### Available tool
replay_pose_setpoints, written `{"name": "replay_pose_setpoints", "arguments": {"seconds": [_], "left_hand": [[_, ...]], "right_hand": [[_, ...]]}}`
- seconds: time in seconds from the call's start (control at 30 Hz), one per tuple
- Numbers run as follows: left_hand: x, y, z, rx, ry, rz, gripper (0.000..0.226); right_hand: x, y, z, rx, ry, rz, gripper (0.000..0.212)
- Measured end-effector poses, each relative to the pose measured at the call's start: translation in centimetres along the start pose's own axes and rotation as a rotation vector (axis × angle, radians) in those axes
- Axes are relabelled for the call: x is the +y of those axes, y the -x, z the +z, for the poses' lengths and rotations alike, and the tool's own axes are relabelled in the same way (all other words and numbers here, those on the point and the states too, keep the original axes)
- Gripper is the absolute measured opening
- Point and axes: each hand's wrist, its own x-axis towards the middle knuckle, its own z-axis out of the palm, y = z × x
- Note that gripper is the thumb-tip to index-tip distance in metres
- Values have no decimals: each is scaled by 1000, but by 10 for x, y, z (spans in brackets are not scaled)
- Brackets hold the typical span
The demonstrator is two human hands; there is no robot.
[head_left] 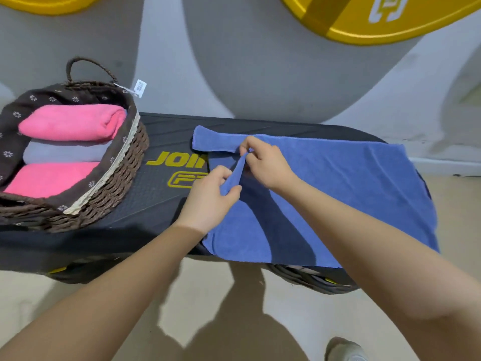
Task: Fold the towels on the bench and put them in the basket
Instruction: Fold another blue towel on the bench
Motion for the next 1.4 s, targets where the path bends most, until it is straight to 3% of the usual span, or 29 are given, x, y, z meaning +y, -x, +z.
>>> {"name": "replay_pose_setpoints", "arguments": {"seconds": [0.13, 0.27, 0.47, 0.57, 0.67, 0.77, 0.83, 0.9, 1.0, 1.07, 1.13, 1.2, 1.3, 1.4], "left_hand": [[50, -4, 50, -123, 25, 128, 11], [99, 0, 104, -272, 29, 199, 13], [166, 6, 183, -444, 40, 384, 11], [186, 12, 215, -644, -6, 404, 8], [177, 7, 236, -793, -168, 455, 22], [153, -22, 237, -598, -275, 466, 27], [140, -47, 231, -391, -286, 416, 28], [129, -66, 224, -252, -313, 339, 31], [111, -86, 215, -175, -374, 223, 38], [102, -99, 212, -159, -491, 209, 41], [97, -110, 211, -154, -592, 183, 45], [95, -118, 210, -156, -609, 134, 48], [90, -127, 209, -158, -609, 104, 48], [80, -132, 209, -150, -645, 118, 50]], "right_hand": [[42, 26, -69, 158, -409, 190, 20], [86, 51, -132, 269, -389, 312, 24], [141, 91, -215, 297, -444, 389, 30], [178, 107, -239, 256, -324, 475, 31], [210, 118, -244, 161, 106, 605, 41], [217, 117, -238, 228, 357, 471, 54], [212, 106, -231, 256, 400, 325, 48], [206, 91, -220, 181, 470, 192, 44], [201, 69, -199, 35, 697, 24, 42], [203, 56, -191, 34, 827, -30, 35], [204, 47, -190, 93, 825, -30, 28], [205, 40, -194, 235, 580, 71, 24], [215, 27, -214, 441, 213, 310, 36], [231, 18, -237, 472, 181, 441, 28]]}}
